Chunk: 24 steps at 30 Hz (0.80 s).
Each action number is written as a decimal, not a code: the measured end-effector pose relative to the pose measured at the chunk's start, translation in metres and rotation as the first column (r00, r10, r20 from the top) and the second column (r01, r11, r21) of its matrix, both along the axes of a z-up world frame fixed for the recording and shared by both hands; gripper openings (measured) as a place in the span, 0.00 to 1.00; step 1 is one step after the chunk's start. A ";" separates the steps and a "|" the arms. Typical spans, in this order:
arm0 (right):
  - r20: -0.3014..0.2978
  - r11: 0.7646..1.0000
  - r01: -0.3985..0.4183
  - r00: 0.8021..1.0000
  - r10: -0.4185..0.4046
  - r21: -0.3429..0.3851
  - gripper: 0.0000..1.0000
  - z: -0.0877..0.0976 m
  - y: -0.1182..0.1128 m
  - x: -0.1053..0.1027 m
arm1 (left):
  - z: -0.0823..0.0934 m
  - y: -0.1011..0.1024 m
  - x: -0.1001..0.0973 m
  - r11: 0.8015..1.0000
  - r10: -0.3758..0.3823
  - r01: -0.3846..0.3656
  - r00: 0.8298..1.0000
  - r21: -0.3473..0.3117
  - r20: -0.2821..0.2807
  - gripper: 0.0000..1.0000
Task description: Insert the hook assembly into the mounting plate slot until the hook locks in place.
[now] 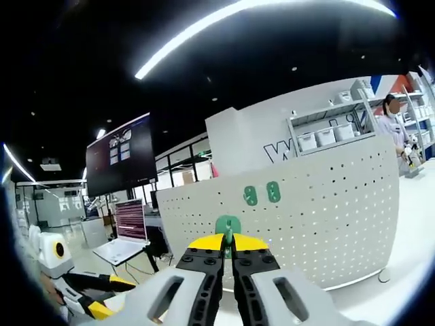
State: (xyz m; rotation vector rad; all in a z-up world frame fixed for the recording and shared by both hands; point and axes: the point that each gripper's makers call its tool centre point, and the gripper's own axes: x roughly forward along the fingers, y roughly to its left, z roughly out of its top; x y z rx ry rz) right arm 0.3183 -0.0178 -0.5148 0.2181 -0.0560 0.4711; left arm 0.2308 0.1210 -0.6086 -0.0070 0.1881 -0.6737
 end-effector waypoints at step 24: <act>0.066 0.986 0.161 0.985 -0.158 -0.047 0.01 0.016 -0.032 0.064 | -0.022 0.023 0.001 1.000 0.016 -0.015 0.998 0.019 -0.063 0.56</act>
